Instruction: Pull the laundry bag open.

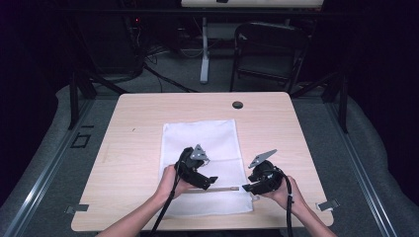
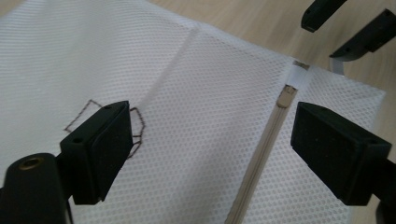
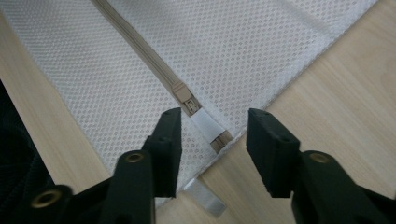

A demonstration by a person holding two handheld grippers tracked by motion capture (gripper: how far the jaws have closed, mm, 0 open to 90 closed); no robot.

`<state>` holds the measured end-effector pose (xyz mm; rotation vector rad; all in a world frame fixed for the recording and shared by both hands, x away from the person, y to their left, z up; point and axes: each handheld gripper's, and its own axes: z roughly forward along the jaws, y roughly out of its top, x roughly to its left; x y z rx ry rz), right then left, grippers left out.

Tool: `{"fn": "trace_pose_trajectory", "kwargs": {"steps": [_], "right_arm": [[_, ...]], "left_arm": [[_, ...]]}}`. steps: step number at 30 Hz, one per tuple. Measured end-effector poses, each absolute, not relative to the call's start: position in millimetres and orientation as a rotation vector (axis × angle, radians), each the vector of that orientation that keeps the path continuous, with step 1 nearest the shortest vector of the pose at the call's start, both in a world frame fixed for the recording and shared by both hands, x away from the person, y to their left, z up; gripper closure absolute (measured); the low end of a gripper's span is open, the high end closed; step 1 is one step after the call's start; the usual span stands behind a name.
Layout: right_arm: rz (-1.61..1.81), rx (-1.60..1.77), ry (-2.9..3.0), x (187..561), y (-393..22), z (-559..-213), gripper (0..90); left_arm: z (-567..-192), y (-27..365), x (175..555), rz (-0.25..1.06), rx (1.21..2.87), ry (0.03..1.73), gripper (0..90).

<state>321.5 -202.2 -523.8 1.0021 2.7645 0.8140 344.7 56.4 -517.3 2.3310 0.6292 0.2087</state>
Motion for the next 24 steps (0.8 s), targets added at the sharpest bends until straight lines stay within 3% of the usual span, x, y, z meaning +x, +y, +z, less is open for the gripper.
{"fn": "trace_pose_trajectory", "kwargs": {"steps": [5,11,24], "right_arm": [[0.798,0.988,2.780,322.5,-200.3,-528.1,77.2],[0.779,0.986,2.788,325.1,-198.3,-532.8,88.2],[0.739,0.998,2.805,327.2,-188.1,-550.6,90.0]], "left_arm": [[-528.2,43.9,342.9,0.158,2.361,0.588,14.4],[-536.4,29.7,340.8,0.127,2.391,0.532,16.4],[-552.1,3.4,336.1,0.024,2.420,0.390,45.2]]}}
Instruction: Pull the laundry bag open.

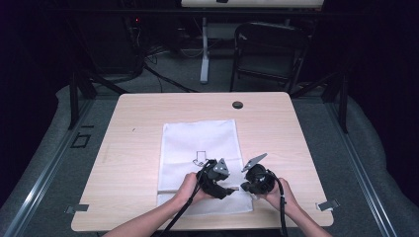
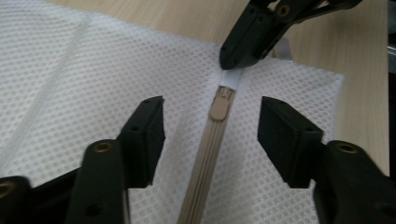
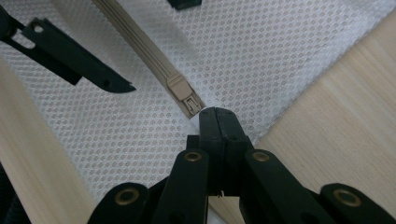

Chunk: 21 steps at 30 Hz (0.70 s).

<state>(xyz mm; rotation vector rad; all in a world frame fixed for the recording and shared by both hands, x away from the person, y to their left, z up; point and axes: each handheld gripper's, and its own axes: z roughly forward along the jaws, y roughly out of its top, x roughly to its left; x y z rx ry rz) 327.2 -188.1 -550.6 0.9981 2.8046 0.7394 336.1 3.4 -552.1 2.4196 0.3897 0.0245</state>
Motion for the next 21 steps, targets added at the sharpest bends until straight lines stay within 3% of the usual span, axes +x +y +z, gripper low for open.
{"fn": "trace_pose_trajectory", "kwargs": {"steps": [7,16,21], "right_arm": [[0.752,1.007,2.815,327.7,-188.2,-555.6,90.0],[0.770,1.027,2.801,328.0,-191.4,-557.6,90.0],[0.751,1.025,2.800,327.2,-190.0,-557.0,90.0]], "left_arm": [[-561.9,-7.5,336.1,0.012,2.473,0.346,64.8],[-565.7,-13.1,340.6,-0.016,2.463,0.326,79.6],[-564.9,-15.7,341.2,-0.018,2.479,0.330,80.9]]}}
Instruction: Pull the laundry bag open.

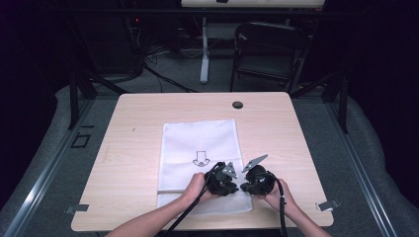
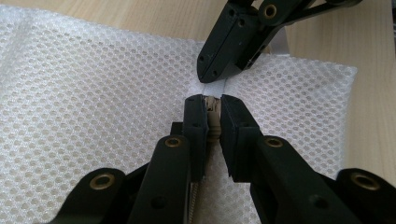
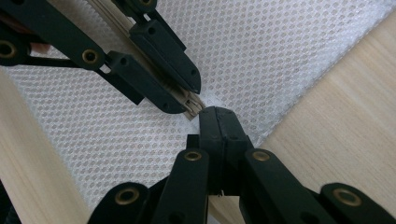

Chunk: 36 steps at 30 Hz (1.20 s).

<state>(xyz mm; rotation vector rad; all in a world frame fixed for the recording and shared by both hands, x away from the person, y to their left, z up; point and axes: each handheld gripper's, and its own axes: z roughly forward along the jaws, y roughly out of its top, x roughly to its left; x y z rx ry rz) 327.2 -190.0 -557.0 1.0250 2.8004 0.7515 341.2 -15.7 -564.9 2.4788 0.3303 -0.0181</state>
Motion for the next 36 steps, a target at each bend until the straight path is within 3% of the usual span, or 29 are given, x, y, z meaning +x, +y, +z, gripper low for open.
{"fn": "trace_pose_trajectory", "kwargs": {"steps": [36], "right_arm": [[0.765,1.088,2.783,326.8,-190.5,-557.7,90.0]], "left_arm": [[-562.8,-4.8,347.5,-0.077,2.446,0.351,81.6]]}}
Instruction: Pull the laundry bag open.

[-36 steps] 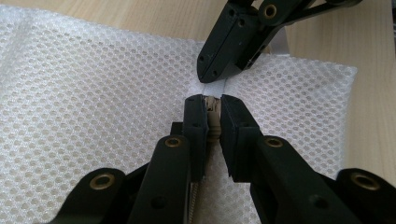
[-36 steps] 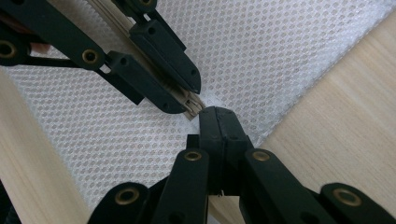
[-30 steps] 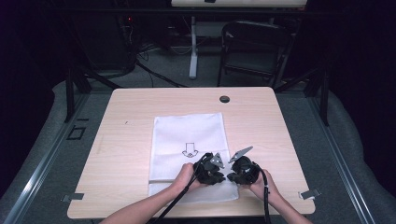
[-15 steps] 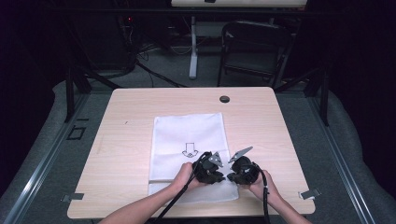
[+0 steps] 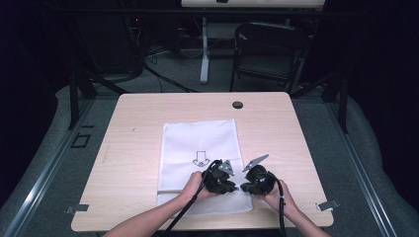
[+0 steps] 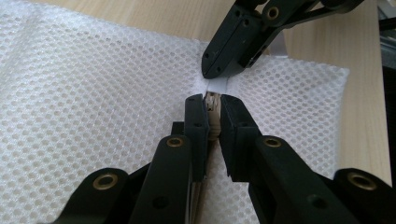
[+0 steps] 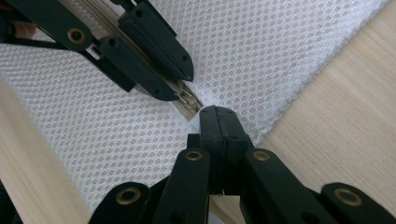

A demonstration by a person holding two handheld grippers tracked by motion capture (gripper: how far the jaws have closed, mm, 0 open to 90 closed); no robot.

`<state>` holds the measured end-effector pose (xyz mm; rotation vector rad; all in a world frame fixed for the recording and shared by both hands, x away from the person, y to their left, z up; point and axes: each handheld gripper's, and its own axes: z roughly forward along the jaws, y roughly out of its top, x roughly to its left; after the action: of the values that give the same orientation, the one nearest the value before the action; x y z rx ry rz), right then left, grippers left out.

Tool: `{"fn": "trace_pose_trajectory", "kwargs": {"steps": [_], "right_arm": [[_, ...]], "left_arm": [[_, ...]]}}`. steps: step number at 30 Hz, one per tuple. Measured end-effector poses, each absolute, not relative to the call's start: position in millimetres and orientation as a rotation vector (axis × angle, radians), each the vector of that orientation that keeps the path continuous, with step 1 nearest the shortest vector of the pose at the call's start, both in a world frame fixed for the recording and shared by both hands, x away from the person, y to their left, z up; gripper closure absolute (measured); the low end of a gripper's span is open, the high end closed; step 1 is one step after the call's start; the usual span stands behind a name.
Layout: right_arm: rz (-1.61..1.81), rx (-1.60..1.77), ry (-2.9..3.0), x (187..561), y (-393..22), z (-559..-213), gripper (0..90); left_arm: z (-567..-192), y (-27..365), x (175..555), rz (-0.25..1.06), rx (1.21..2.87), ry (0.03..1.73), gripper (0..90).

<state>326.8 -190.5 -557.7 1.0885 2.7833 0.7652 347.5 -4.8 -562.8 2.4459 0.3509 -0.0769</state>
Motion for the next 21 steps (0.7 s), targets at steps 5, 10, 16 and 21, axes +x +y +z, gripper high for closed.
{"fn": "trace_pose_trajectory", "kwargs": {"steps": [5,10,16,21], "right_arm": [[0.760,1.088,2.787,327.4,-190.4,-557.6,90.0],[0.763,1.096,2.783,327.4,-190.4,-557.7,90.0],[0.749,1.109,2.783,326.4,-188.3,-556.9,90.0],[0.746,1.137,2.778,324.2,-187.4,-556.8,90.0]], "left_arm": [[-562.3,-3.3,346.4,-0.074,2.449,0.346,81.6],[-562.4,-1.7,347.0,-0.076,2.447,0.341,81.6],[-561.3,1.0,346.7,-0.077,2.453,0.342,81.6],[-562.4,0.4,347.5,-0.093,2.457,0.339,81.5]]}}
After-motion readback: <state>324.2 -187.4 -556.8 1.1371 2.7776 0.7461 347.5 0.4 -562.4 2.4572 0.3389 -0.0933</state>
